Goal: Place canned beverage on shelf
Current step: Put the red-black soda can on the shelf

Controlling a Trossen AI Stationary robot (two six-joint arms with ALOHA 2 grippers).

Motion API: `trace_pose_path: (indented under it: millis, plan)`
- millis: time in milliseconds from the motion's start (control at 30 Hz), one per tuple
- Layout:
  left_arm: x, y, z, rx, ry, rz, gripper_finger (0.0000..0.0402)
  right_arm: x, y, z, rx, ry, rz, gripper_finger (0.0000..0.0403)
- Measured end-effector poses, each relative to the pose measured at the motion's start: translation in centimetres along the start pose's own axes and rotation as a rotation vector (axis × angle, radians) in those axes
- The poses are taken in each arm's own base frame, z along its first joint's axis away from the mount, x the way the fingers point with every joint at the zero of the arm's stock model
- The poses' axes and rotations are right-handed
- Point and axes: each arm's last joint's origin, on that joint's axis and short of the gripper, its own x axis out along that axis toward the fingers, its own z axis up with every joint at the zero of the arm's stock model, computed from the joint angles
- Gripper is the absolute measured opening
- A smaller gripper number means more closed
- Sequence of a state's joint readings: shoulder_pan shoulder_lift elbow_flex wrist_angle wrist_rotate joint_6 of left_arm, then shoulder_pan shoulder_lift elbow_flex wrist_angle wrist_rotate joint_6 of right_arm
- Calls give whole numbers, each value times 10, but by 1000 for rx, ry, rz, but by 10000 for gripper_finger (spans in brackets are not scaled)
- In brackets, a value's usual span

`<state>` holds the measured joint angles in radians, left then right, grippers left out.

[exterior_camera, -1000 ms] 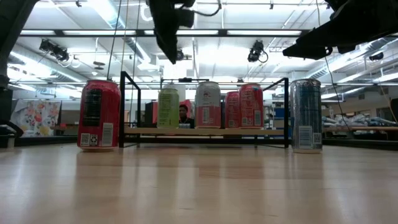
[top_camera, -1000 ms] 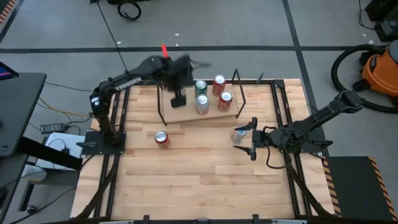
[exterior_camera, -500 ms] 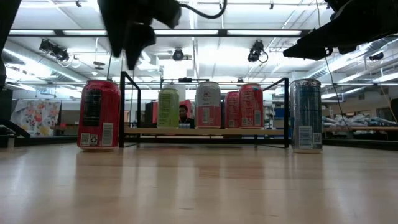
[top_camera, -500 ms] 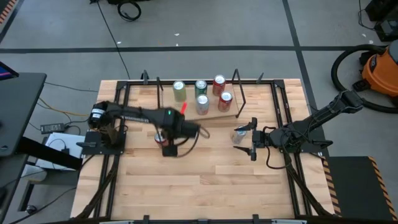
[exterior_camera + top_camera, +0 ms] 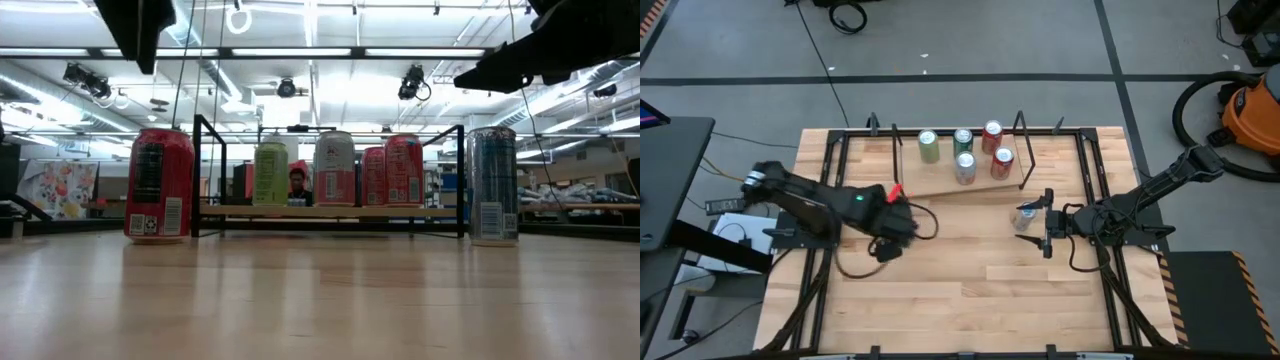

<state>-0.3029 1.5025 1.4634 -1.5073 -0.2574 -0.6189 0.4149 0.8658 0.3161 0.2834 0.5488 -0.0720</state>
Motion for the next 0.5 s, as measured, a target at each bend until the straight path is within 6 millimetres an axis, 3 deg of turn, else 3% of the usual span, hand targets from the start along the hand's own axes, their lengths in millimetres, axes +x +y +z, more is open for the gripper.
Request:
trace_pose_path:
  millis: [167, 500]
  plan:
    - [11, 14, -14, -125, -87, -50, 334, 0, 0, 2, 5, -19, -3, 364]
    - [61, 15, -16, -212, -71, -76, 334, 0, 0, 2, 1, -17, -6, 364]
